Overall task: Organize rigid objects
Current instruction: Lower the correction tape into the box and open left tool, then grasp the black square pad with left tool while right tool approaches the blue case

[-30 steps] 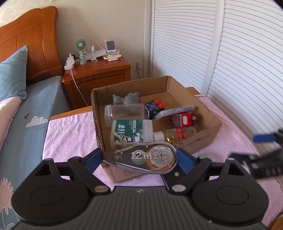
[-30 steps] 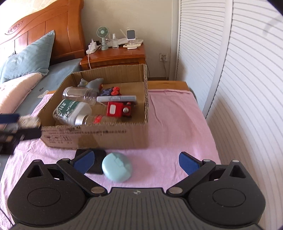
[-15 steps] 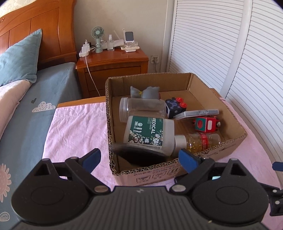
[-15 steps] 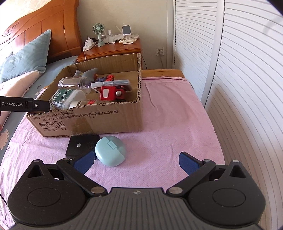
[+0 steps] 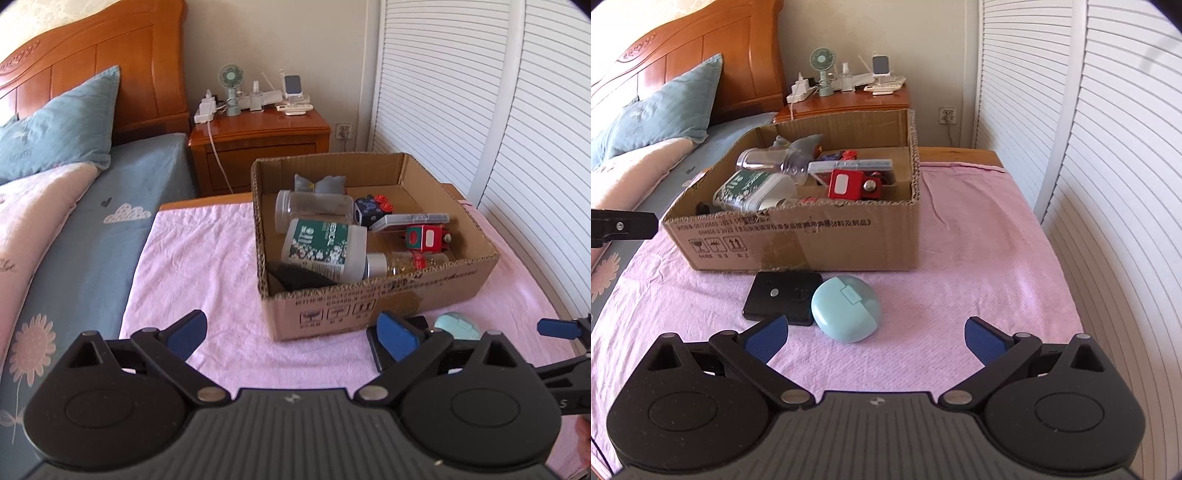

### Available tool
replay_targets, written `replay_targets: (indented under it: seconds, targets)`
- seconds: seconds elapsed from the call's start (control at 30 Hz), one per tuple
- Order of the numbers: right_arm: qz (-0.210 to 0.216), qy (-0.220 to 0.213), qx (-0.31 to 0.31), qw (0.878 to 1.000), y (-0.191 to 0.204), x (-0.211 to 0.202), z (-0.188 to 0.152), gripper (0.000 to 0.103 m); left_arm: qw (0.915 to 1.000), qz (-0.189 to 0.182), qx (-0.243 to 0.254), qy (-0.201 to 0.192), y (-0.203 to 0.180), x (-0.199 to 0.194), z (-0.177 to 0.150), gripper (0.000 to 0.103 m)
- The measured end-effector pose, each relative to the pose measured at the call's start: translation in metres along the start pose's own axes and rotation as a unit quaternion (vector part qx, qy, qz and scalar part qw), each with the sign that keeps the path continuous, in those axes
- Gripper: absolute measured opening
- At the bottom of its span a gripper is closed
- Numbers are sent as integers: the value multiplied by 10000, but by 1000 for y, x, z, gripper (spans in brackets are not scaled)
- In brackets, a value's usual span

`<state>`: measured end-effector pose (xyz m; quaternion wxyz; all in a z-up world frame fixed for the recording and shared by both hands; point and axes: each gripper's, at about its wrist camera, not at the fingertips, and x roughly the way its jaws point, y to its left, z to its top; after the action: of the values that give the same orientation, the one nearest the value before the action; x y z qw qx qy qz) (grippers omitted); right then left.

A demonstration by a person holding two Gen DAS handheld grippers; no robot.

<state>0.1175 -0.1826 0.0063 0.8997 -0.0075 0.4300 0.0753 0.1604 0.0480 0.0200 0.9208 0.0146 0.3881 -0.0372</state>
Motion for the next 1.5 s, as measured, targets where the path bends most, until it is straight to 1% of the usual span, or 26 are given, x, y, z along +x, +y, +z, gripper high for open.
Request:
replay_targets:
  seconds: [0.13,0.23,0.33,0.57,0.83,1.0,1.2,1.3,1.5]
  targets:
    - [-200,191,-289,9992,1,17,-6,103,9998,63,-156,51,-2,-5,-14,98]
    - [-216,303,-332,9988,-4,27,-9,103,9997,61,-215,61,-4,-7,-24,98]
    - [-230,356,-373,9984,-8,35,-11,103,9996,31,-213,164,-6,-3,-30,98]
    - [-167,312,-612,9975,-5,49,-9,103,9995,-45,-173,250,-12,5,-34,98]
    - [-62,194,-623,9979,0,61,0,103,9990,-117,-123,419,-18,14,-40,98]
    - [-158,87,-533,9984,1,65,2,103,9986,-122,-107,510,-24,20,-40,98]
    - [-496,98,-180,9986,-15,63,2,103,9979,-203,-12,613,-36,30,-40,98]
    - [-496,171,-143,9985,-22,59,-2,103,9974,-269,-3,675,-42,38,-39,98]
    - [-314,304,-329,9985,-25,47,-12,103,9958,-426,-150,792,-54,58,-31,98]
